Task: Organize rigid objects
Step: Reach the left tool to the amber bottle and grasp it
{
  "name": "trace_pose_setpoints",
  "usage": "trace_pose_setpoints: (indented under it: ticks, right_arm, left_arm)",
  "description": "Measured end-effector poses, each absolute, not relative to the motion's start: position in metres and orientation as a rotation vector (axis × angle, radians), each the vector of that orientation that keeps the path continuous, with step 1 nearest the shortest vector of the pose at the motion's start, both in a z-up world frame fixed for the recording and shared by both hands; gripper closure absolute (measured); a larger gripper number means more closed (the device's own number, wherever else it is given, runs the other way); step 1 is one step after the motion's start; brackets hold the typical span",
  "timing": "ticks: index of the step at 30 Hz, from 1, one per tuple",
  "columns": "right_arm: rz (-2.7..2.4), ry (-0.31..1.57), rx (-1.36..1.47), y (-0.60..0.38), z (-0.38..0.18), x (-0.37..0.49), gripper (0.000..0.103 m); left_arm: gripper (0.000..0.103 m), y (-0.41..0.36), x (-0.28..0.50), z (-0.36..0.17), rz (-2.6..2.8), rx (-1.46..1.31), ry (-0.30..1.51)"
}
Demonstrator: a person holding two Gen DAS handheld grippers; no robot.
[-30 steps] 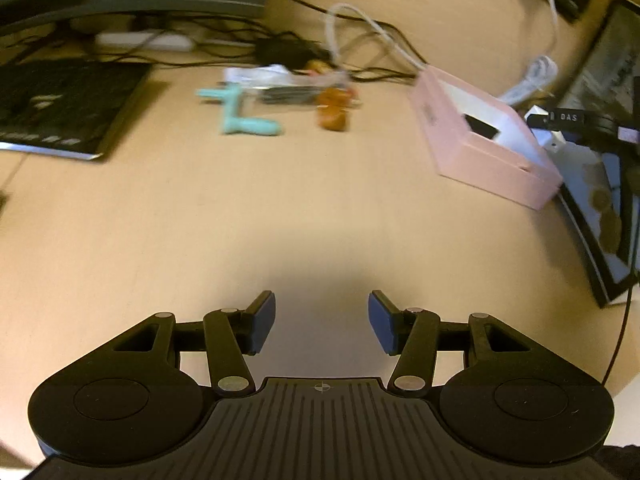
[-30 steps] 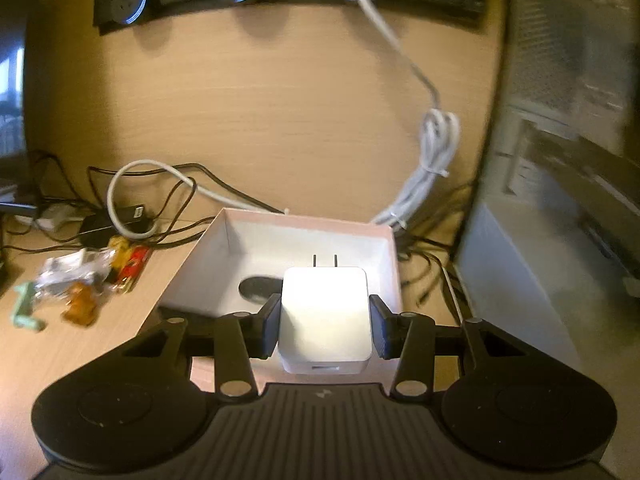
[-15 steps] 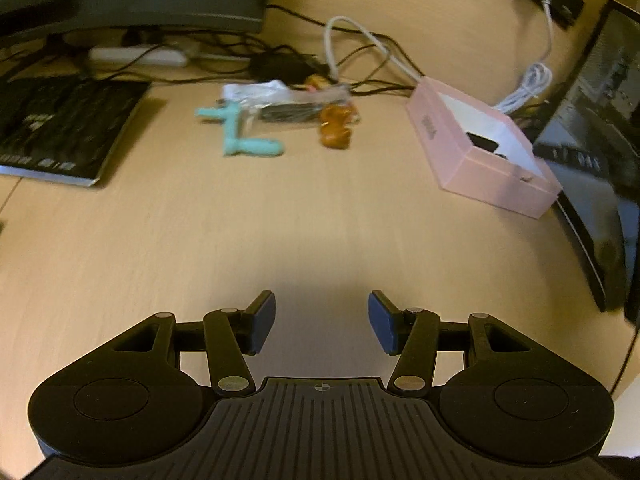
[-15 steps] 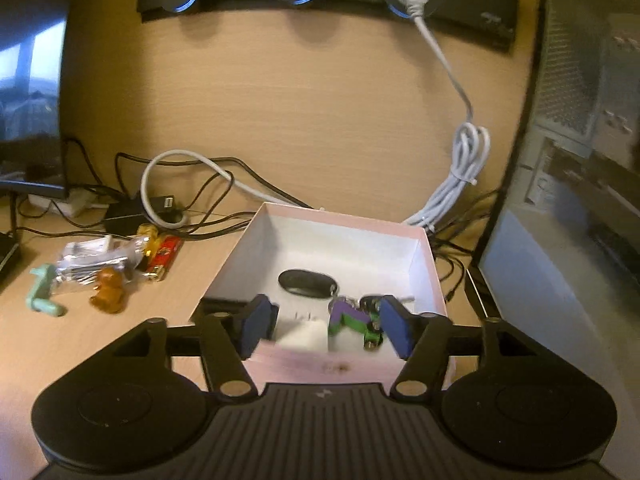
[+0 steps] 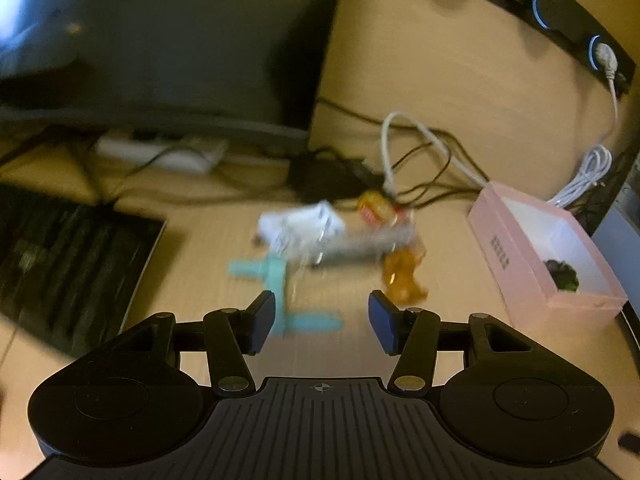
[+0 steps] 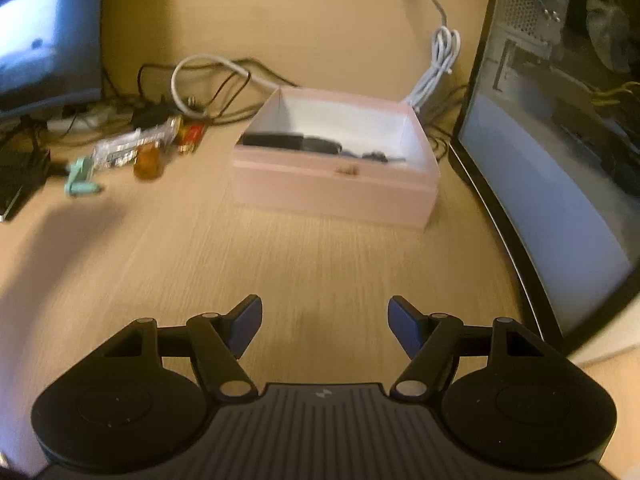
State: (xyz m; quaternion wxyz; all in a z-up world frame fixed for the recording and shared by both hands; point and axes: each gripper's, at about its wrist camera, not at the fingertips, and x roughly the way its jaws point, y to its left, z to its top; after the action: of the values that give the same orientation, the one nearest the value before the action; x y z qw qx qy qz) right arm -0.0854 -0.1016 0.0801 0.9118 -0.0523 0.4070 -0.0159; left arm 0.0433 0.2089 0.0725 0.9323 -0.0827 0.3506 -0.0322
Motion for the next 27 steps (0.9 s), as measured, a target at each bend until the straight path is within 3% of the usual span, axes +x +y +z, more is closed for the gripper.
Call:
trace_pose_setpoints:
  ticks: [6,18,21,27]
  right_arm:
    - [-0.076,0.883,-0.166,-0.098,0.073,-0.101,0.033]
    - [-0.152,0.902,-0.115,-0.116,0.074,-0.1,0.033]
    - [-0.149,0.891,-0.116,-0.116,0.076,-0.099,0.033]
    - [-0.17,0.887,-0.111,-0.126,0.076,-0.102,0.033]
  left_arm:
    - [0.047,0.192,0.097,0.076,-0.144,-0.098,0.66]
    - [0.047,0.139,0.206,0.038,-0.023,-0.214,0.812]
    - [0.064,0.14,0.221,0.023,0.001,-0.229,0.868]
    - [0.069,0.133,0.185,0.018,-0.129,-0.17,0.856]
